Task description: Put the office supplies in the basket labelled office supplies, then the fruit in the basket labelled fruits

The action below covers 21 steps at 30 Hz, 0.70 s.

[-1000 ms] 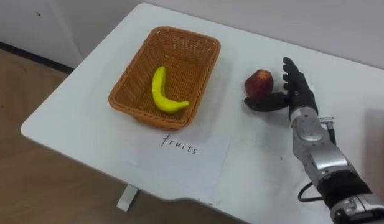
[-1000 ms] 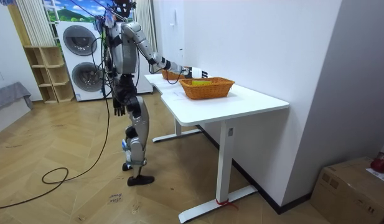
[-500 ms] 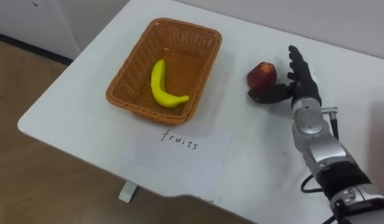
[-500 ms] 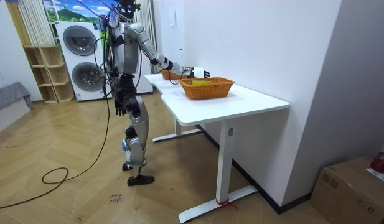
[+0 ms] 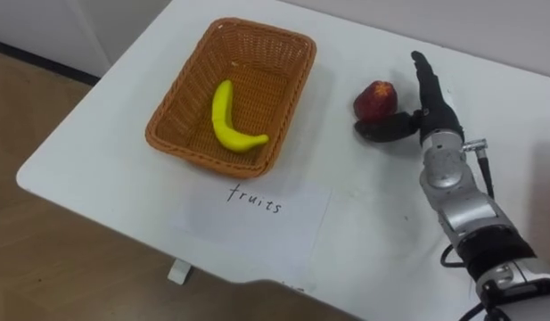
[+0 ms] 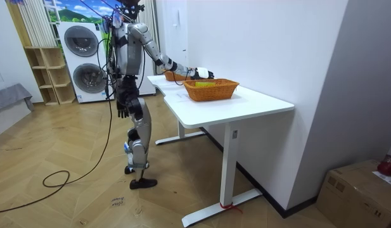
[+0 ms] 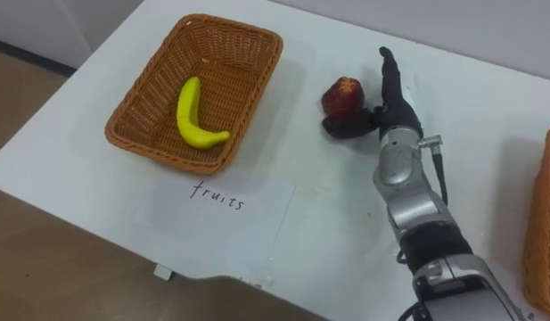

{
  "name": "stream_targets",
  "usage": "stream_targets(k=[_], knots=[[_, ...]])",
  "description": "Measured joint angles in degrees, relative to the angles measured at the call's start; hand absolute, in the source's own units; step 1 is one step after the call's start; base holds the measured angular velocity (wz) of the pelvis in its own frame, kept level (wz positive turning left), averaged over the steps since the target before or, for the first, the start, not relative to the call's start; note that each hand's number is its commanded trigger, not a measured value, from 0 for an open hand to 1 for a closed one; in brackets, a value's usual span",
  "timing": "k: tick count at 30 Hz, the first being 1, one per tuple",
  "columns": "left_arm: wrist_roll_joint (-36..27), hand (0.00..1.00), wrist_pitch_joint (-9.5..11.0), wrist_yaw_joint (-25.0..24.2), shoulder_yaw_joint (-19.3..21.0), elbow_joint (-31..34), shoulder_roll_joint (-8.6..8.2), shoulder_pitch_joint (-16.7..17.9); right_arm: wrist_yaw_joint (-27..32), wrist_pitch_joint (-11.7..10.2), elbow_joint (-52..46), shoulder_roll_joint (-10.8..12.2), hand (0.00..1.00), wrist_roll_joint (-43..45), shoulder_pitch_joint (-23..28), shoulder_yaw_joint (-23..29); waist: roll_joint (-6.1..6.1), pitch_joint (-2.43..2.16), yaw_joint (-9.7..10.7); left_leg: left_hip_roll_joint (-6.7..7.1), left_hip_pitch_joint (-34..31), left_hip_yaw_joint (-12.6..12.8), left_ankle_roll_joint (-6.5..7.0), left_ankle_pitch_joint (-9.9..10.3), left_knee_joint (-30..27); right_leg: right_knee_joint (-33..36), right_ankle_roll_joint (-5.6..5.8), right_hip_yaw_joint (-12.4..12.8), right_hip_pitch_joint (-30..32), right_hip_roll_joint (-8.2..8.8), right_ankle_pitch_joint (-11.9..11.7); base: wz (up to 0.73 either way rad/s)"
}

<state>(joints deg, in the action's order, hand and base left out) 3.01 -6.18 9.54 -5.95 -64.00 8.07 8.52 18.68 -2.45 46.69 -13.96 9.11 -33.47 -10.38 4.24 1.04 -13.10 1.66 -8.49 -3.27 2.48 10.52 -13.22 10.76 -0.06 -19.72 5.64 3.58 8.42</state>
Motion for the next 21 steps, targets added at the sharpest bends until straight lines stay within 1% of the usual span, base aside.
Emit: stream_targets(k=[2,8,12,14,16,19,21], knots=[[0.00,0.00,0.03,-0.09,0.00,0.00,0.16,0.01,-0.09,-0.01,-0.84,-0.40,0.00,0.08,0.00,-2.11,0.25,-0.01,-0.04,0.00,0.00,-0.06,0.00,0.00,-0.11,0.00,-0.04,-0.02,0.00,0.02,-0.03,0.00],[-0.15,0.00,0.40,-0.11,0.01,0.01,0.88,-0.42,-0.32,-0.02,-2.12,-0.50,0.00,2.80,0.00,-5.73,0.33,0.02,-0.15,-0.04,0.16,0.06,-0.01,-0.01,-0.25,0.03,-0.12,-0.14,-0.24,0.21,-0.08,0.00],[-0.21,0.00,0.78,-0.07,0.00,-0.02,0.94,-0.60,-0.74,-0.02,-1.84,-0.54,0.00,3.00,0.00,-6.72,0.50,0.12,-0.21,-0.05,0.17,0.06,-0.01,-0.02,-0.27,0.04,-0.17,-0.14,-0.28,0.00,-0.17,0.00],[-0.23,0.00,1.40,-0.01,-0.02,-0.02,0.95,-0.77,-0.85,-0.01,-1.73,-0.58,0.00,3.03,0.00,-7.26,0.67,0.25,-0.22,-0.08,0.14,0.05,-0.01,-0.02,-0.26,0.03,-0.19,-0.15,-0.27,-0.06,-0.26,0.00],[-0.23,0.00,1.48,0.02,-0.10,-0.03,1.04,-1.23,-1.06,-0.02,-1.73,-0.65,0.00,3.11,0.00,-7.63,0.82,0.34,-0.31,-0.12,0.10,0.03,-0.02,-0.01,-0.14,0.02,-0.21,-0.16,-0.20,-0.11,-0.34,0.00],[-0.23,0.00,1.58,0.09,-2.28,-0.09,1.60,-2.02,-1.17,-0.02,-1.74,-1.16,0.00,4.38,0.00,-7.71,0.86,0.36,-0.79,-0.14,0.12,0.06,-0.02,-0.01,-0.03,0.02,-0.22,-0.02,-0.11,-0.15,-0.38,-0.01],[-0.21,0.00,1.61,0.26,-2.27,-0.07,1.68,-2.39,-1.16,-0.06,-1.87,-1.74,0.00,5.09,-0.07,-8.11,0.94,0.37,-1.29,-0.18,0.02,0.07,-0.02,-0.02,0.13,0.02,-0.23,-0.01,0.04,-0.19,-0.39,-0.02]])
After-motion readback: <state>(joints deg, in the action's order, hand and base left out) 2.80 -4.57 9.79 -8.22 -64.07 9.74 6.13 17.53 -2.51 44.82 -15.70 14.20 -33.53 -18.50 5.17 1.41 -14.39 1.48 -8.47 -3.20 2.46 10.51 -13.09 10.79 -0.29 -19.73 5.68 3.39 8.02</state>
